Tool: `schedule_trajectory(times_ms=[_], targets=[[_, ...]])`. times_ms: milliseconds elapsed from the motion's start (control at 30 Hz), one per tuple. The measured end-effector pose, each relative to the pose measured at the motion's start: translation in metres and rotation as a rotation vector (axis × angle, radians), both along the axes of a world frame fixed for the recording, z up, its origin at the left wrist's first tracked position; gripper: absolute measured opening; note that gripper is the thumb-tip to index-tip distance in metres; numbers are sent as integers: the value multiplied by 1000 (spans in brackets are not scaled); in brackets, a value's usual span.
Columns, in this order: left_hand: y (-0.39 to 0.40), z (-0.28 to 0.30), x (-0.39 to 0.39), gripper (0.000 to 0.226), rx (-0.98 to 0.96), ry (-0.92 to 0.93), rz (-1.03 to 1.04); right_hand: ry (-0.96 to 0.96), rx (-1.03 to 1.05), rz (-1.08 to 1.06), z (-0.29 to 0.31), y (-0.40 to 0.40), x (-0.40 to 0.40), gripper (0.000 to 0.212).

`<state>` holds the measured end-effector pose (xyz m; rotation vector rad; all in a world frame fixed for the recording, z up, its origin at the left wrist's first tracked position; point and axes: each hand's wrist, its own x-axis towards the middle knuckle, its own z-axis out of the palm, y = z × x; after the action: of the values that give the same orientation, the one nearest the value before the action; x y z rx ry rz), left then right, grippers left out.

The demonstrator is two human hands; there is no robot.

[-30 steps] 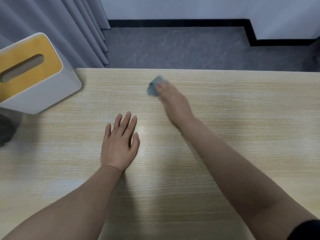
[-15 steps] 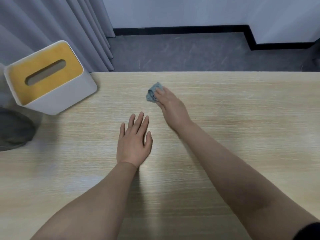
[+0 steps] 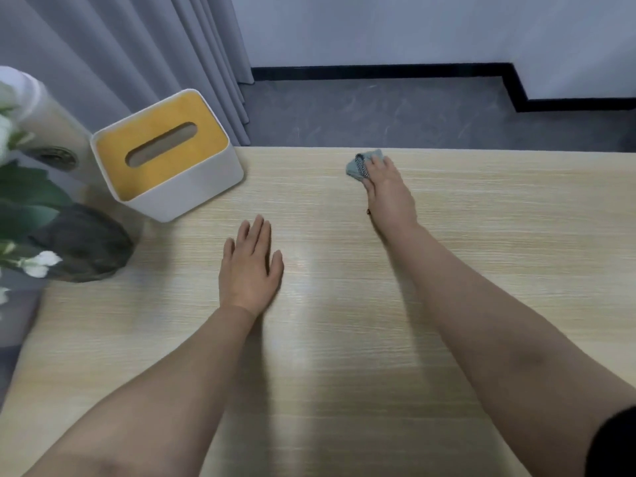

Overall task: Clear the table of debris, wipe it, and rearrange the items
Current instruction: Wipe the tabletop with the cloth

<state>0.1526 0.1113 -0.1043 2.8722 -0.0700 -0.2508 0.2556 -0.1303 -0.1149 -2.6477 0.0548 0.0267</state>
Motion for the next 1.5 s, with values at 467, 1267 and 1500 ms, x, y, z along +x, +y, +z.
schedule_trajectory(times_ms=[467,1267,1500], targets=[[14,-9,-3,65,11,9,-29,-53,59,284,-11,37,33,41],[13,-10,-2,65,13,-12,-15,-46,101,514,-7,87,-10,43],[13,-9,-3,65,-10,-12,-10,-47,57,-43,-11,-4,34,42]])
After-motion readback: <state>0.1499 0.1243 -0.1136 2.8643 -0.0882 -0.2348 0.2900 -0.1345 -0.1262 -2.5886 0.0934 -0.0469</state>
